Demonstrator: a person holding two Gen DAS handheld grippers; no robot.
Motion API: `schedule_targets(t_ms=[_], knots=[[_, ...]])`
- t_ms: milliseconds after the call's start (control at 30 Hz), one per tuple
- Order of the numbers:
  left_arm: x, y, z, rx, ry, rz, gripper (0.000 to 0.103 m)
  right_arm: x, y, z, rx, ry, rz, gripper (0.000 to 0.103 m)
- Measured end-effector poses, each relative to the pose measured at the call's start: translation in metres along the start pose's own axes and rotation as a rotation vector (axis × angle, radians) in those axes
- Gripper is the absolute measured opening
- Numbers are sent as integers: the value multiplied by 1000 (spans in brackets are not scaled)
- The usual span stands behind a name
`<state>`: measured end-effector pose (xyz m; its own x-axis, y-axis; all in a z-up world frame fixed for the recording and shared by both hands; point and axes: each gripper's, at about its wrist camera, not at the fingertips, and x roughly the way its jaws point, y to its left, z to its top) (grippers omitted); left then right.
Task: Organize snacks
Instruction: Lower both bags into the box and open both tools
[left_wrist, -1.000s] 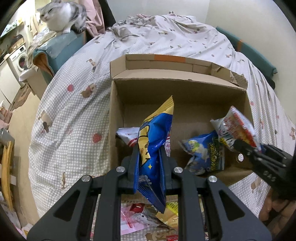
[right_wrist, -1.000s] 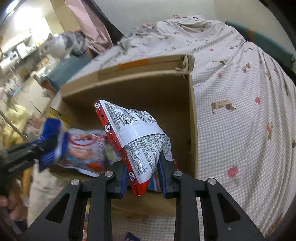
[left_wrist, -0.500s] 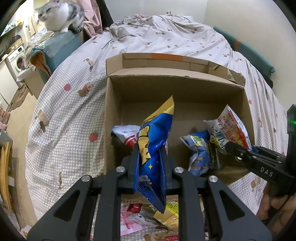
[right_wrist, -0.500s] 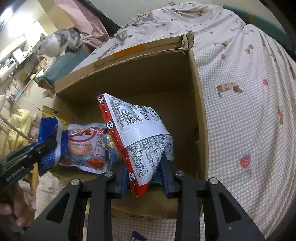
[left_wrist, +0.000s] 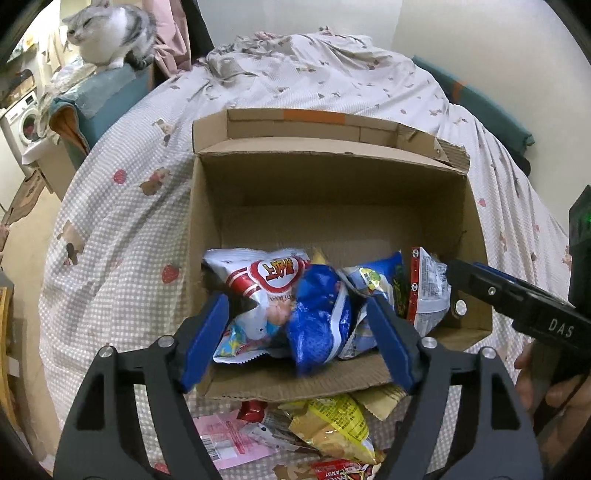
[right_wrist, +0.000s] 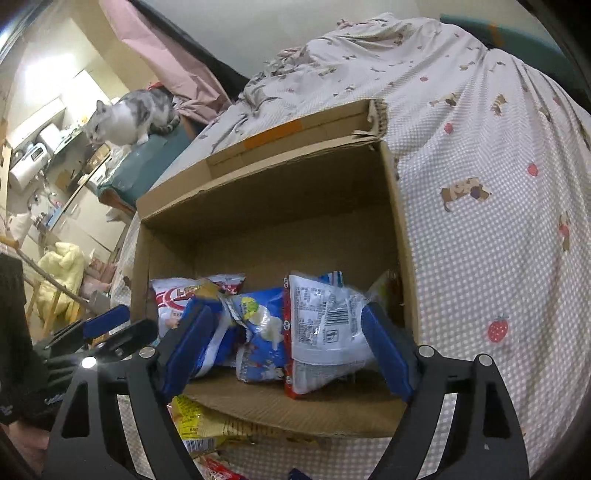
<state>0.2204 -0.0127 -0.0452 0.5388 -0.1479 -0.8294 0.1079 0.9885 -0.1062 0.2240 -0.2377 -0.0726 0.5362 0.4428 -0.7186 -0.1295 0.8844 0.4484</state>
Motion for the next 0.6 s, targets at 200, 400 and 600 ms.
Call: schedule_targets(t_ms=[200, 400, 600], knots=[[3, 5, -1, -19, 16, 3, 75, 0, 0, 2, 3, 4, 8, 85], [3, 6, -3, -30, 19, 11, 75, 1, 4, -2, -19, 14, -7, 85], [-8, 7, -11, -12, -8, 26, 75, -7, 8, -4, -14, 5, 3, 85]])
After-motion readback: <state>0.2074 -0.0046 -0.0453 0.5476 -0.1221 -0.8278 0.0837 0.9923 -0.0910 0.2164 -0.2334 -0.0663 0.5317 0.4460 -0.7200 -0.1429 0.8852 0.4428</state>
